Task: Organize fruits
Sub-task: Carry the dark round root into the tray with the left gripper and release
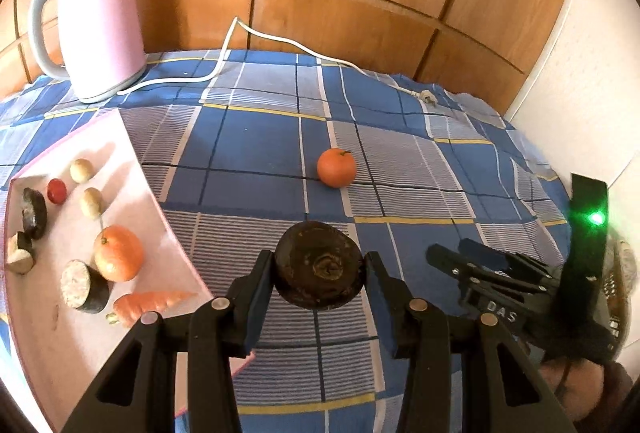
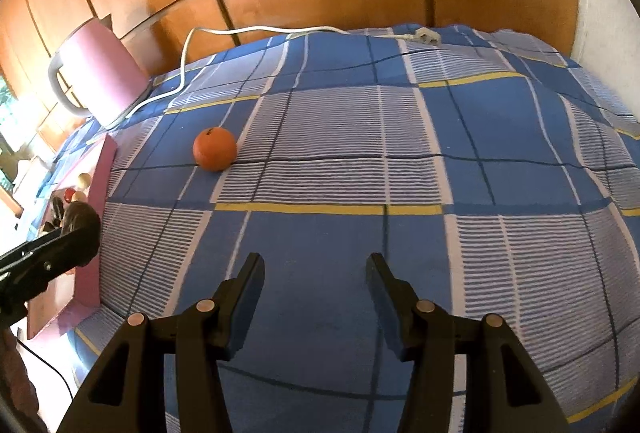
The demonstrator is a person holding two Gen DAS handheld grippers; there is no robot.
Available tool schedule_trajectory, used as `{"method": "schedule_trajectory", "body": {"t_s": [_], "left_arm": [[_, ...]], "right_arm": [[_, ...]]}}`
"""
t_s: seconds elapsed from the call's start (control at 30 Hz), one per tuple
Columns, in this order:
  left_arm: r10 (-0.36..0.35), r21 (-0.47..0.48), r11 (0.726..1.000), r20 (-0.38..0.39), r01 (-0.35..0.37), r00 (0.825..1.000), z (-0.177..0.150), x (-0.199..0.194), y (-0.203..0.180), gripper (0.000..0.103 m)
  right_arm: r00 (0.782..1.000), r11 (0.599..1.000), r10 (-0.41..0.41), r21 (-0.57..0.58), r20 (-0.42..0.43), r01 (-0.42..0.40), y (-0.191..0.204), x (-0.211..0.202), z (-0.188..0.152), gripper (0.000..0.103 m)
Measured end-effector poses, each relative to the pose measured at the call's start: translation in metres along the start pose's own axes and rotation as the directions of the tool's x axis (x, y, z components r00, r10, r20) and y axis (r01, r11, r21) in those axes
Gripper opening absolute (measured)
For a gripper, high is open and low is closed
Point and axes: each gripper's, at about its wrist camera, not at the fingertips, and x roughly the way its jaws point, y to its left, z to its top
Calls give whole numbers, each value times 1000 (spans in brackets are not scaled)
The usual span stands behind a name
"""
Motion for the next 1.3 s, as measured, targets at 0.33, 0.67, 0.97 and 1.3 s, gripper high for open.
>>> {"method": "schedule_trajectory", "body": {"t_s": [0.33,0.67,0.97,1.3], "left_arm": [[-7,-43,999,16,8,1000,-9,-17,17,46],[9,-125,992,54,-2,999,-20,-43,48,46],[112,-280,956,88,-84,990,-38,-74,108,46],[224,-548,825,96,-136,970,-52,-95,200,46]], "right_arm": [[998,996,65,-61,-27,-66,23,14,10,53],[997,995,67,-64,-49,-70,29,16,1,53],[998,994,38,-105,-41,-42,33,16,-3,54],[999,989,5,-148,-31,-10,39,18,-7,55]]}}
